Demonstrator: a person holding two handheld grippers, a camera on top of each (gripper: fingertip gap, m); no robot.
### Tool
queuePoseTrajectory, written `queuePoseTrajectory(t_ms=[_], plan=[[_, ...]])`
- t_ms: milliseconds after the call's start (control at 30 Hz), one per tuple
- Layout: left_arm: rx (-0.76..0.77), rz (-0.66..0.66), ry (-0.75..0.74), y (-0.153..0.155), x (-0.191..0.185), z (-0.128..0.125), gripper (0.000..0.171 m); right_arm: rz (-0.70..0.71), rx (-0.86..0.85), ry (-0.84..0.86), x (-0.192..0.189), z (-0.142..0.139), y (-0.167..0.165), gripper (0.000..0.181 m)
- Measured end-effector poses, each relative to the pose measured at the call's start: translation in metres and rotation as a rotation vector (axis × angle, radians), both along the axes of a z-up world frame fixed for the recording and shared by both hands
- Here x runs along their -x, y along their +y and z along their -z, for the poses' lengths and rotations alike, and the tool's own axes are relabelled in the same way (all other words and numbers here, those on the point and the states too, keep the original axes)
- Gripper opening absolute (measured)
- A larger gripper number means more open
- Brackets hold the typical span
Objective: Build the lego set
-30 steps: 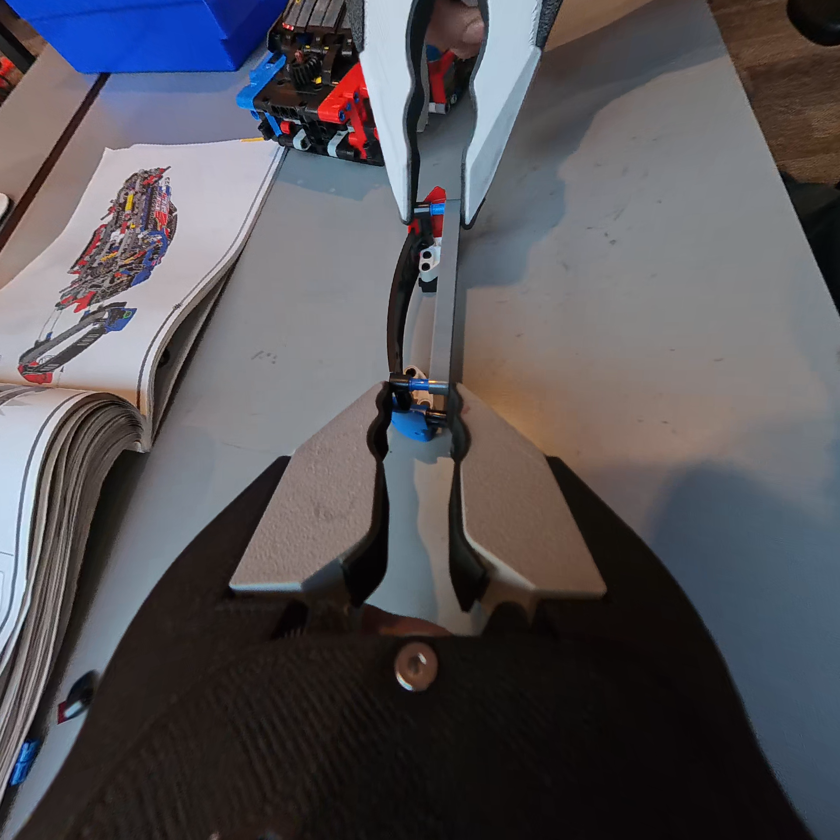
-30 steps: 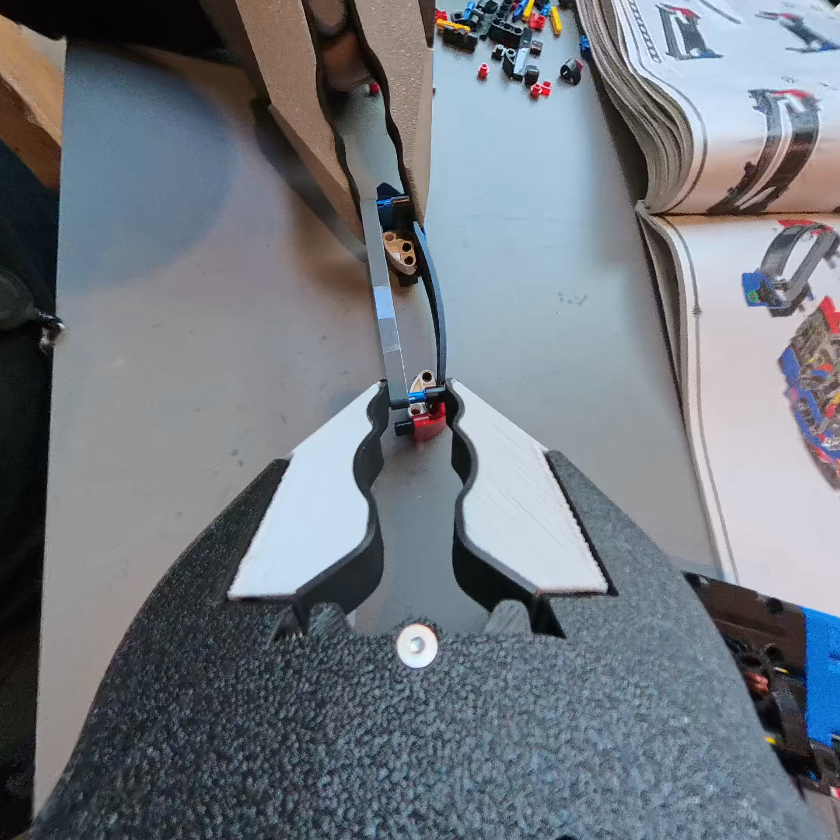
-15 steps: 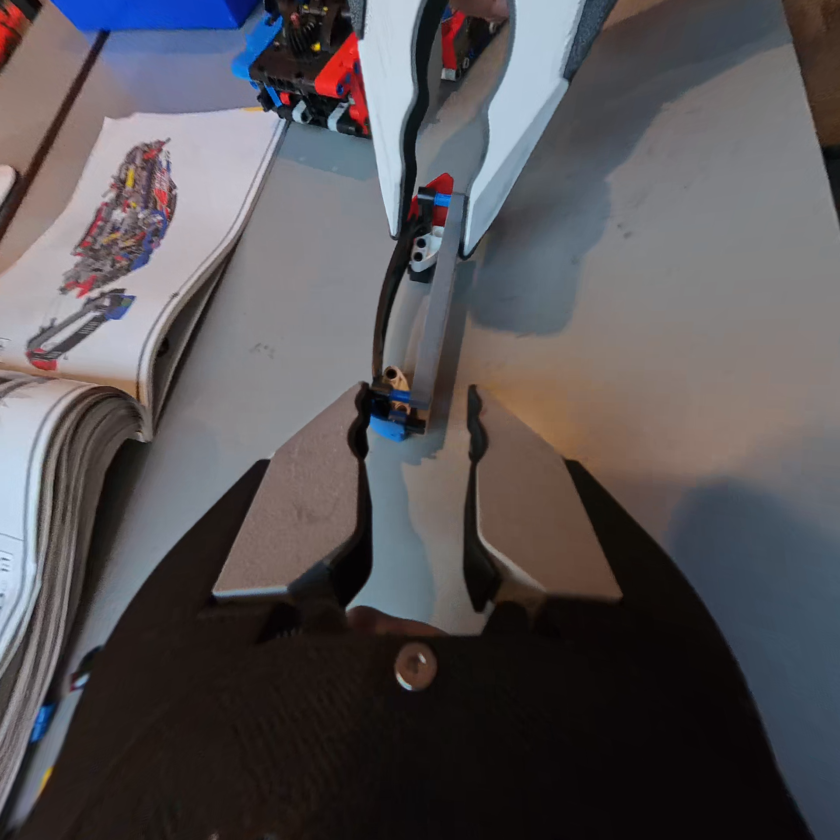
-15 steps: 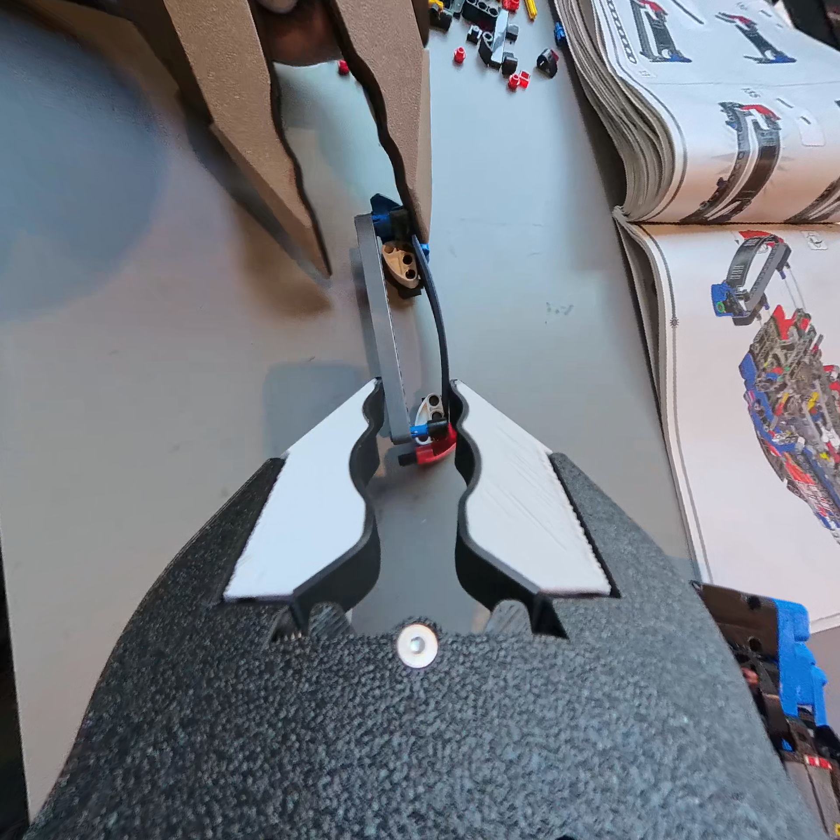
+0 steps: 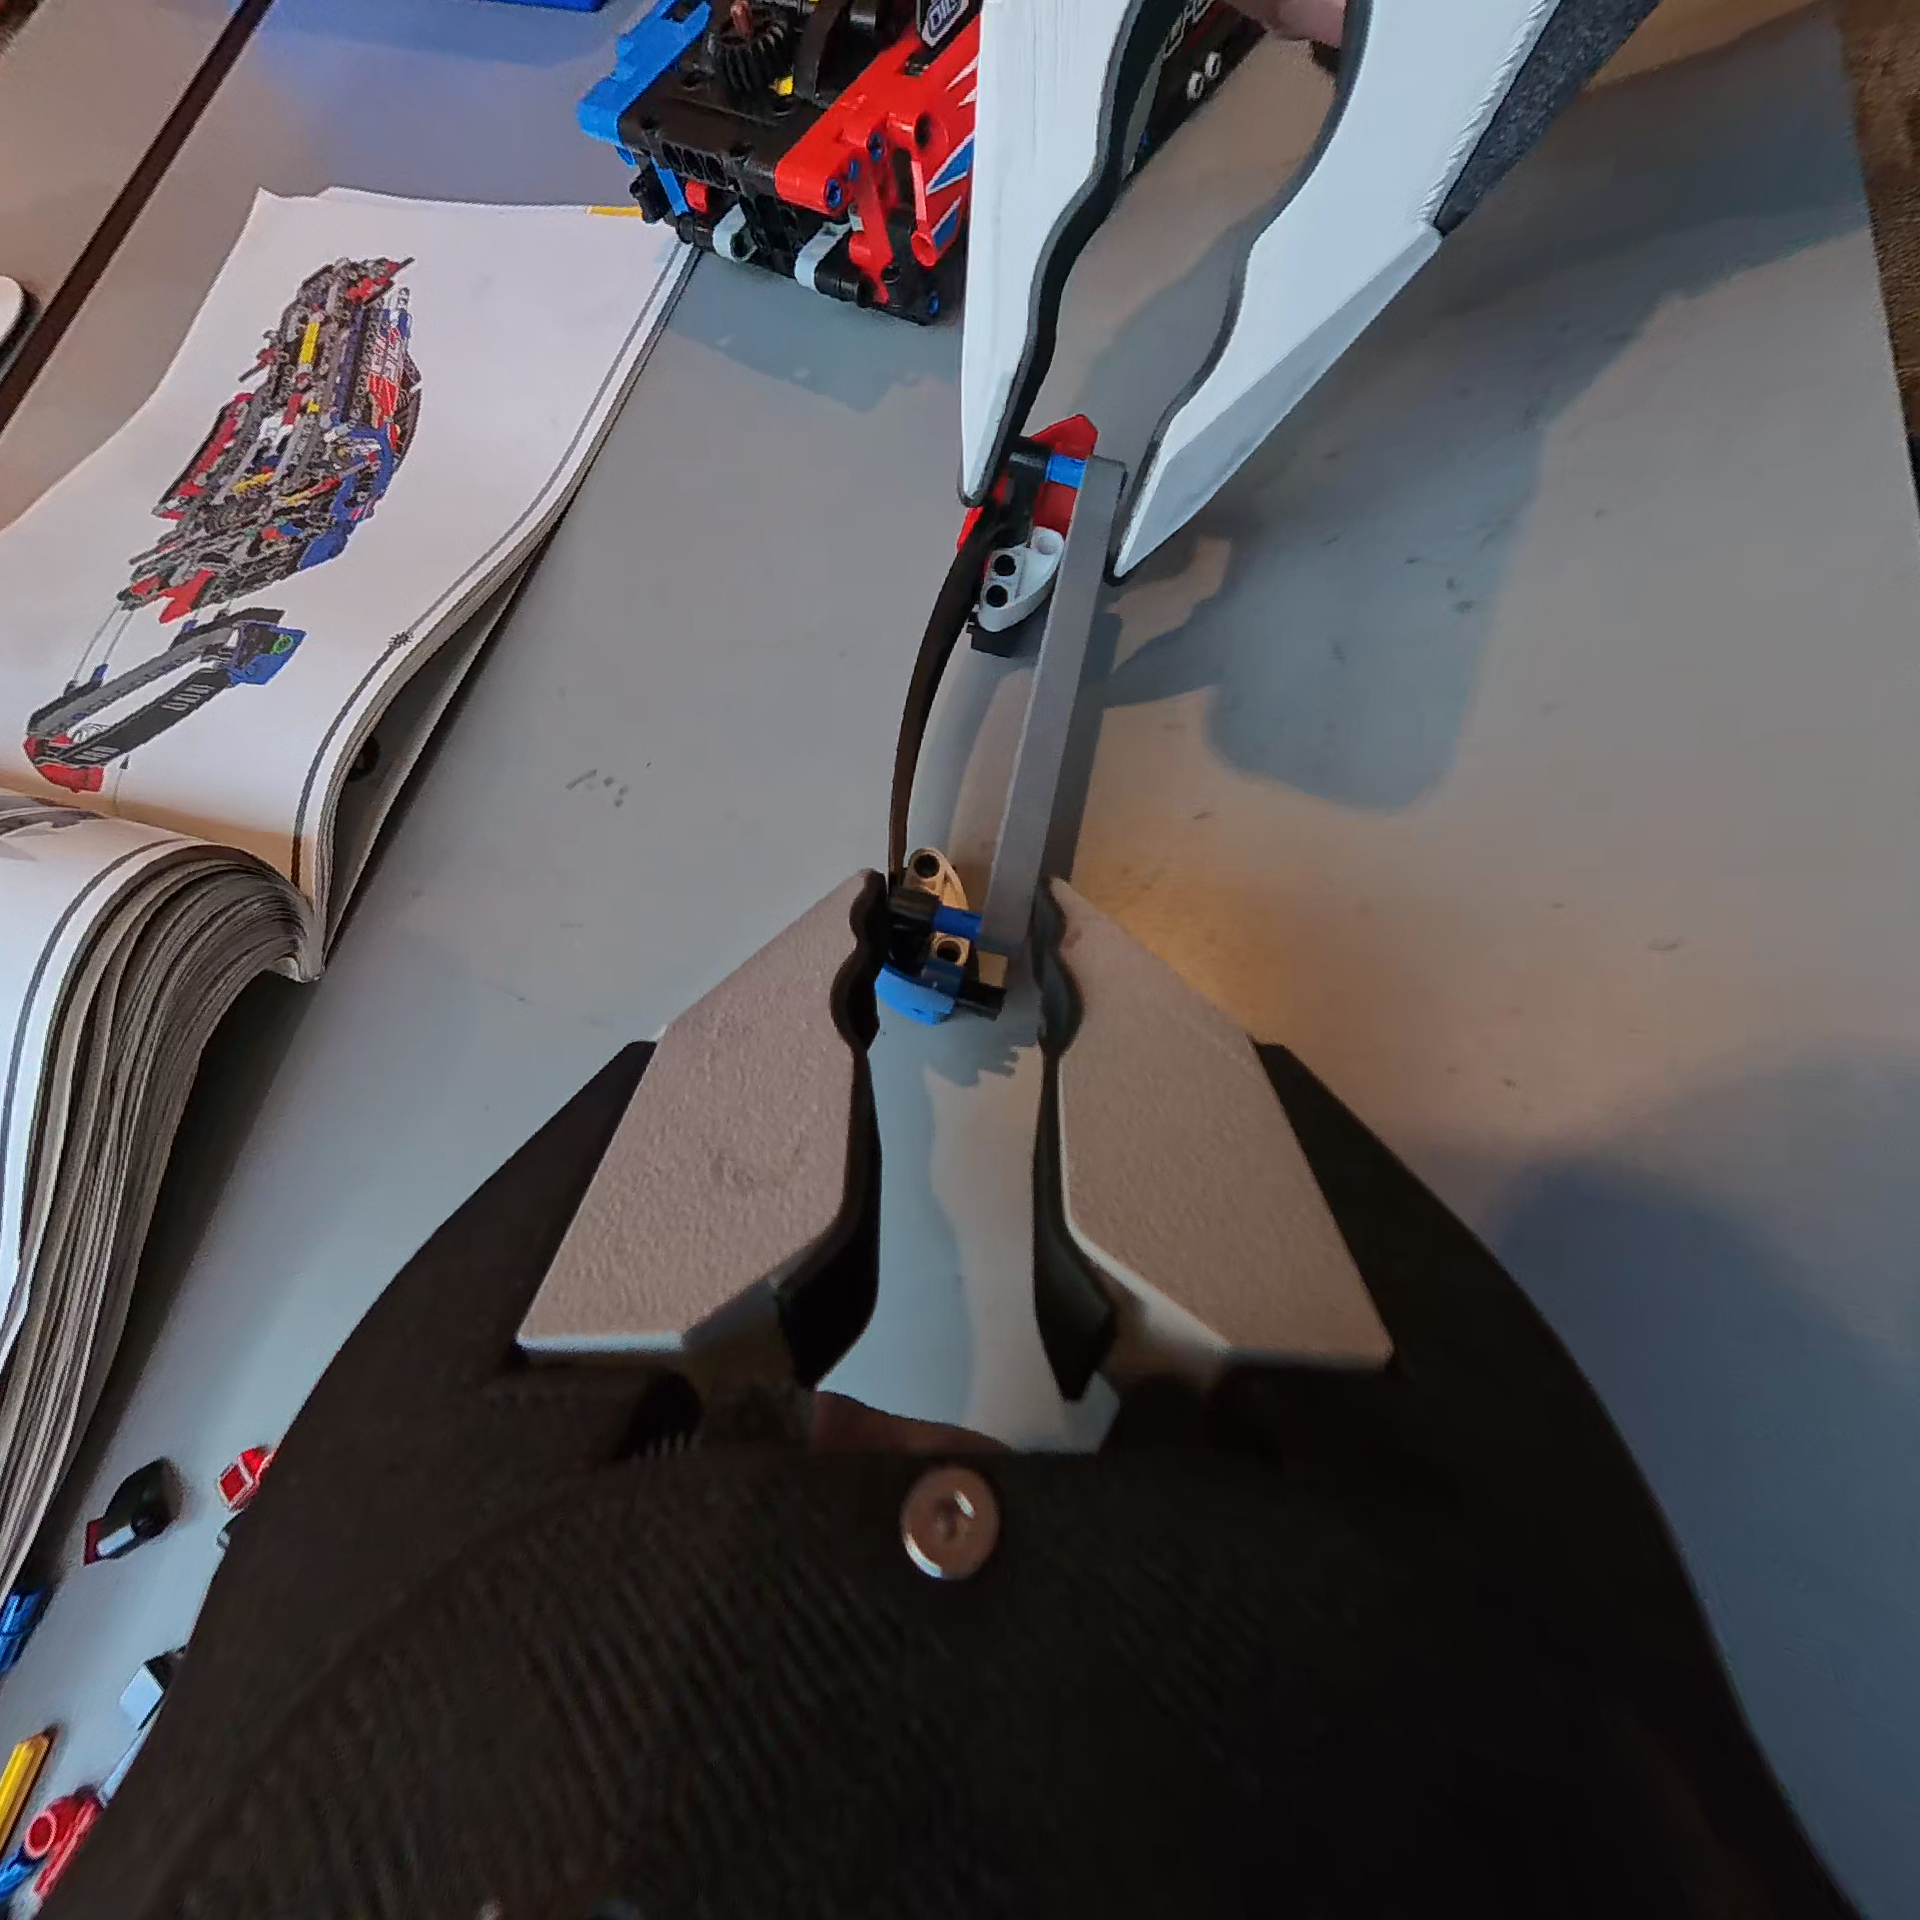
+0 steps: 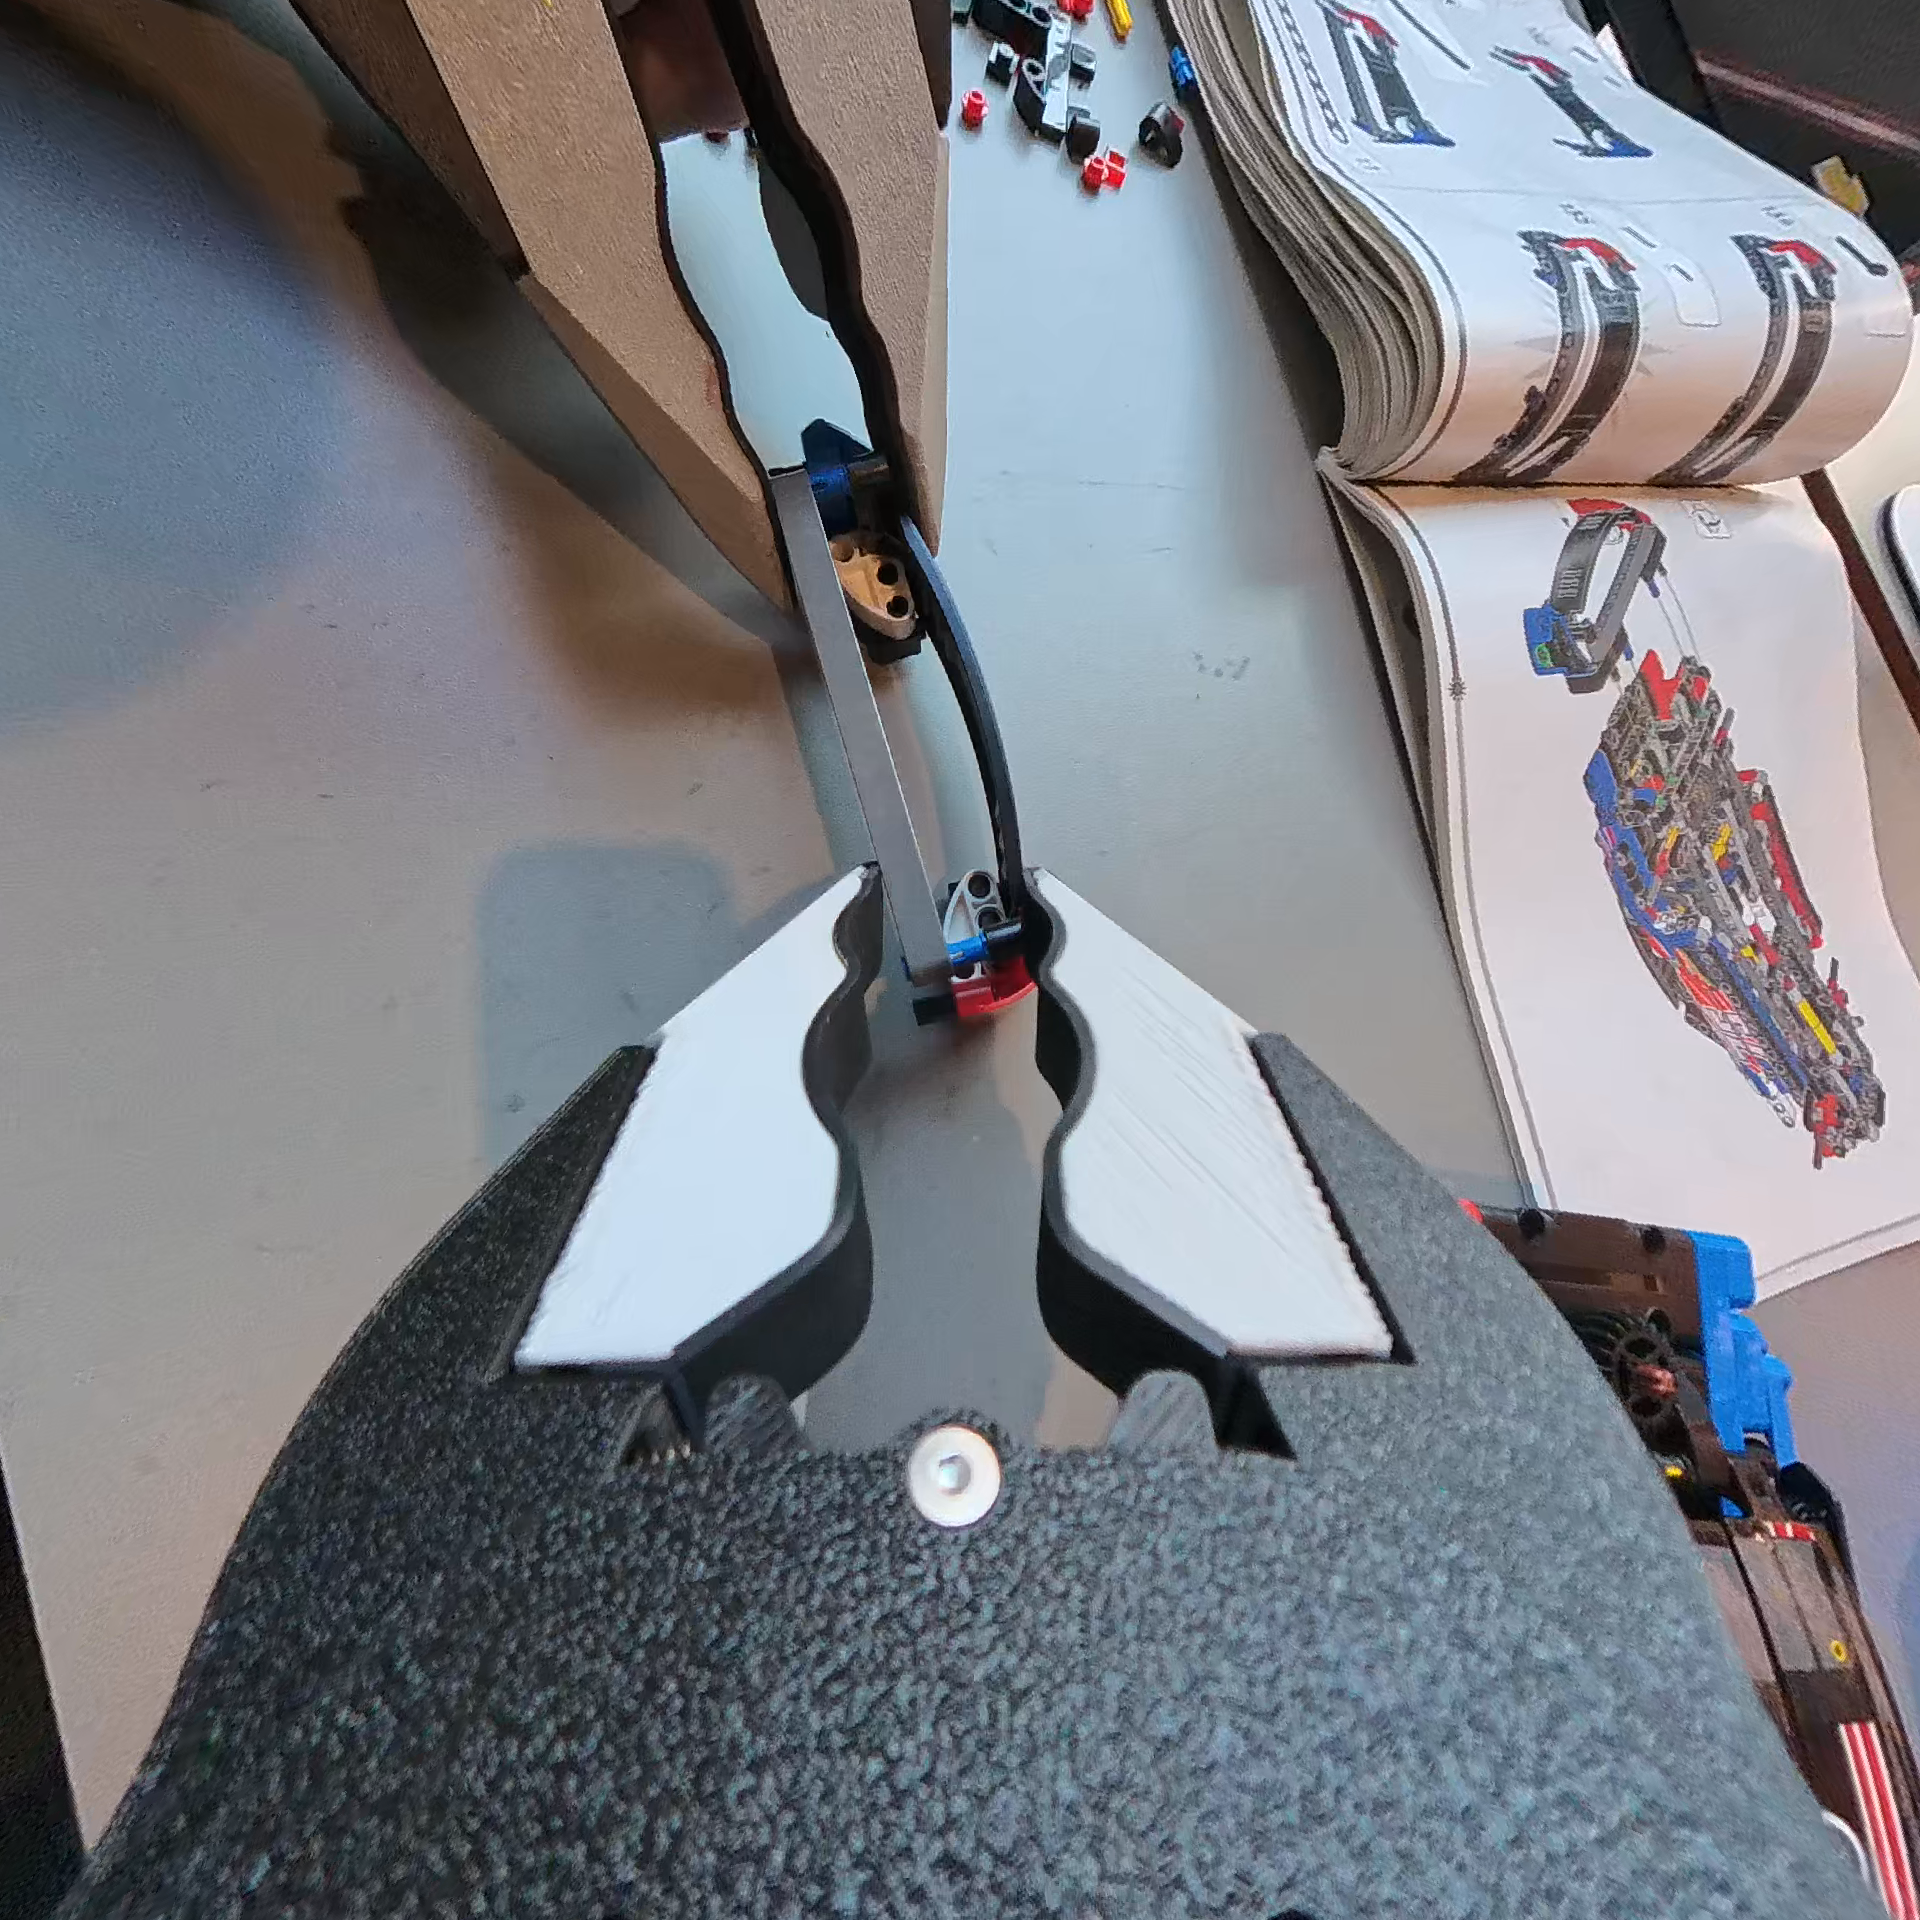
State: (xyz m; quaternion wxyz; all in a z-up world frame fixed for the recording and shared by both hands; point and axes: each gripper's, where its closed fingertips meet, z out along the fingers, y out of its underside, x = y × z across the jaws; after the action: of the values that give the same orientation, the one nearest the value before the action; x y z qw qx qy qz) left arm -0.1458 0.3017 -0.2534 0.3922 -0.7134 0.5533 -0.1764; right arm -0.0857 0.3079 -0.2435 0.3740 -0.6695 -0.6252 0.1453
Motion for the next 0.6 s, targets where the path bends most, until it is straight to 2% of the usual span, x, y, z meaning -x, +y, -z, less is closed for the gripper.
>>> queuePoseTrajectory(t_ms=[167,267,367,433,500,600], plan=[[0.0,-0.036,0.023,0.002,0.003,0.001,0.024,0.035,-0.025,-0.033,-0.003,-0.001,0.004,0.019],[0.005,-0.046,0.034,0.0,0.0,0.002,0.032,0.024,-0.01,-0.028,-0.001,0.002,-0.001,0.019],[-0.005,-0.056,0.04,0.0,-0.003,0.002,0.031,0.03,-0.012,-0.014,-0.001,0.001,0.0,0.015],[-0.03,-0.079,0.044,0.003,-0.001,0.0,0.032,0.023,-0.02,-0.008,0.0,-0.001,-0.002,0.017],[-0.055,-0.087,0.055,0.003,0.002,-0.002,0.035,-0.021,-0.019,0.029,0.008,-0.009,-0.009,0.028],[-0.101,-0.075,0.066,-0.001,0.006,-0.002,0.036,-0.098,-0.012,0.071,0.026,-0.021,-0.014,0.028]])
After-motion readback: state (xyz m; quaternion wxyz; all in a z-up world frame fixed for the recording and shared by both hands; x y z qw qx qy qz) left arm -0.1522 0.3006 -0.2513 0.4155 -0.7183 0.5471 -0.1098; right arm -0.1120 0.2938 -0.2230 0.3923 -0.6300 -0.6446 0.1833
